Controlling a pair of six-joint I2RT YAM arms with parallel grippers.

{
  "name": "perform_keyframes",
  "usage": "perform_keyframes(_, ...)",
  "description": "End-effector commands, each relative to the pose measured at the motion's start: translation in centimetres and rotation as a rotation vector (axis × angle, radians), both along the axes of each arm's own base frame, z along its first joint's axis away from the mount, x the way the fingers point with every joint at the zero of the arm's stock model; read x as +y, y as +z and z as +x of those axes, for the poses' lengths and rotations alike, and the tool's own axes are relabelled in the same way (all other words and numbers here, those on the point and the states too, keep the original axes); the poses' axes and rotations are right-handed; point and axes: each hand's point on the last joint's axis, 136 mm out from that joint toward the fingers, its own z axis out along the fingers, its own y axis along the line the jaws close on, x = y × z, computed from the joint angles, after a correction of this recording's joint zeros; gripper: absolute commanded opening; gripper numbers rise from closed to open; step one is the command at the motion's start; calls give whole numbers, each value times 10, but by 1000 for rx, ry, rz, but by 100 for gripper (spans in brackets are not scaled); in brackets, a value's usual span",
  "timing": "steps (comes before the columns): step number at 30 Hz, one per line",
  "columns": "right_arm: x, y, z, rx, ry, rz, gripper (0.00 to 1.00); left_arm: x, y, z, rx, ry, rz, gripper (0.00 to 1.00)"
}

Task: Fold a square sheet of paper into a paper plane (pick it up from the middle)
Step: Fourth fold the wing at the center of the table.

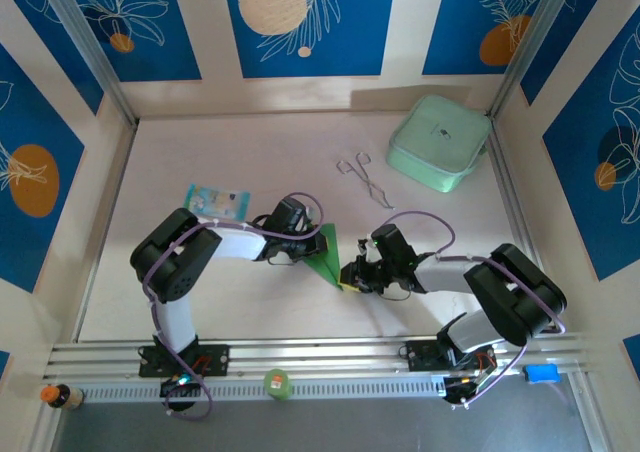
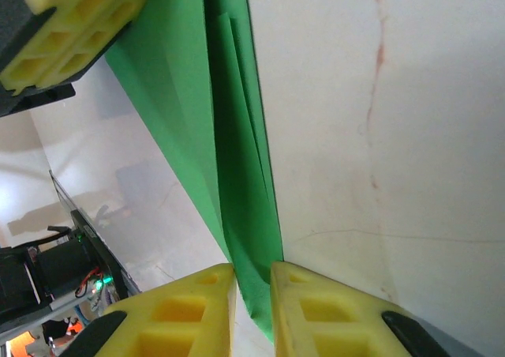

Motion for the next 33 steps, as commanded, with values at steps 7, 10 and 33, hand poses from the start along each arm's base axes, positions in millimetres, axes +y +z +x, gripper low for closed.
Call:
perform_keyframes(7,-7,-14,-17,58,23,-46,13,11,-27,-13,65,1,68,6)
perform_keyframes(10,-9,-17,-20,72,23,-50,11,12,-27,-12,65,5,67,5)
perform_keyframes(33,-17,-19,-27,72,16,-87,14,12,-28,-13,68,10,63,5)
